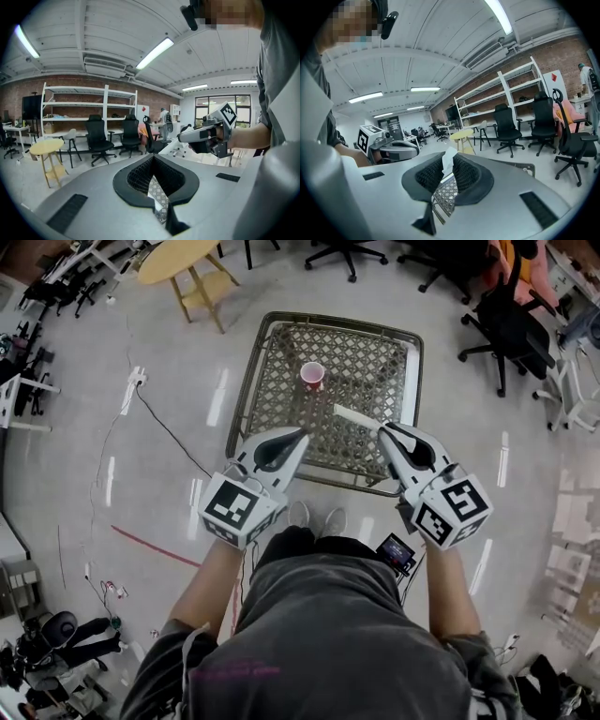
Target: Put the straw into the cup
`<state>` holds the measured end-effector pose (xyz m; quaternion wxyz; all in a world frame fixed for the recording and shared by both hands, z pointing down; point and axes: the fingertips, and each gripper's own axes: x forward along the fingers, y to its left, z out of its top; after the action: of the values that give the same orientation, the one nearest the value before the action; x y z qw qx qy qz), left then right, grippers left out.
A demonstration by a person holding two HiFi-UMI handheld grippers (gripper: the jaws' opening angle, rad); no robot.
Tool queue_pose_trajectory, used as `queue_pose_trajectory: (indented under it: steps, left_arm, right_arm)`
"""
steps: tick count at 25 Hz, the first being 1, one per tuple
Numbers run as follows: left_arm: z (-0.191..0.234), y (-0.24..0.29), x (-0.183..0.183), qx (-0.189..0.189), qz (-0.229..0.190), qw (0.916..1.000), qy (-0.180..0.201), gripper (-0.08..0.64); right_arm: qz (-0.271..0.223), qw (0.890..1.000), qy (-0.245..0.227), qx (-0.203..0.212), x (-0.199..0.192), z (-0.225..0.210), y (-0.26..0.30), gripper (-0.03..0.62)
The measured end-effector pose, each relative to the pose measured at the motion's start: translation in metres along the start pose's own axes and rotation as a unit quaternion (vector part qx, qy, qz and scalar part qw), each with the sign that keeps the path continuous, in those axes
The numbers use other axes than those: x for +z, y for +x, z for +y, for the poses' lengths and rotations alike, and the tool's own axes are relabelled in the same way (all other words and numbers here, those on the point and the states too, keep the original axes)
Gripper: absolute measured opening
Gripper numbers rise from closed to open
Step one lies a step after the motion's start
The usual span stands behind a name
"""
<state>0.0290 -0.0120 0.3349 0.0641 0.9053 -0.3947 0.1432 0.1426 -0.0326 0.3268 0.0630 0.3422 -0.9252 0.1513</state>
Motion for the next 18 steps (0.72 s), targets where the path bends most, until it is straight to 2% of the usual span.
queue_pose_trajectory:
  steps: [9, 18]
  left_arm:
    - [0.012, 0.0, 0.001, 0.0, -0.009, 1.0, 0.0, 0.011]
    - [0.045, 0.009, -0.005, -0.01, -0.012, 0.9999, -0.007, 0.011]
  right_arm:
    - [0.0, 1.0, -0.007, -0.006, 0.004, 0.0, 0.008, 0.049]
    - [0.009, 1.0, -0.004, -0.024, 0.003, -0.012, 0.037, 0.049]
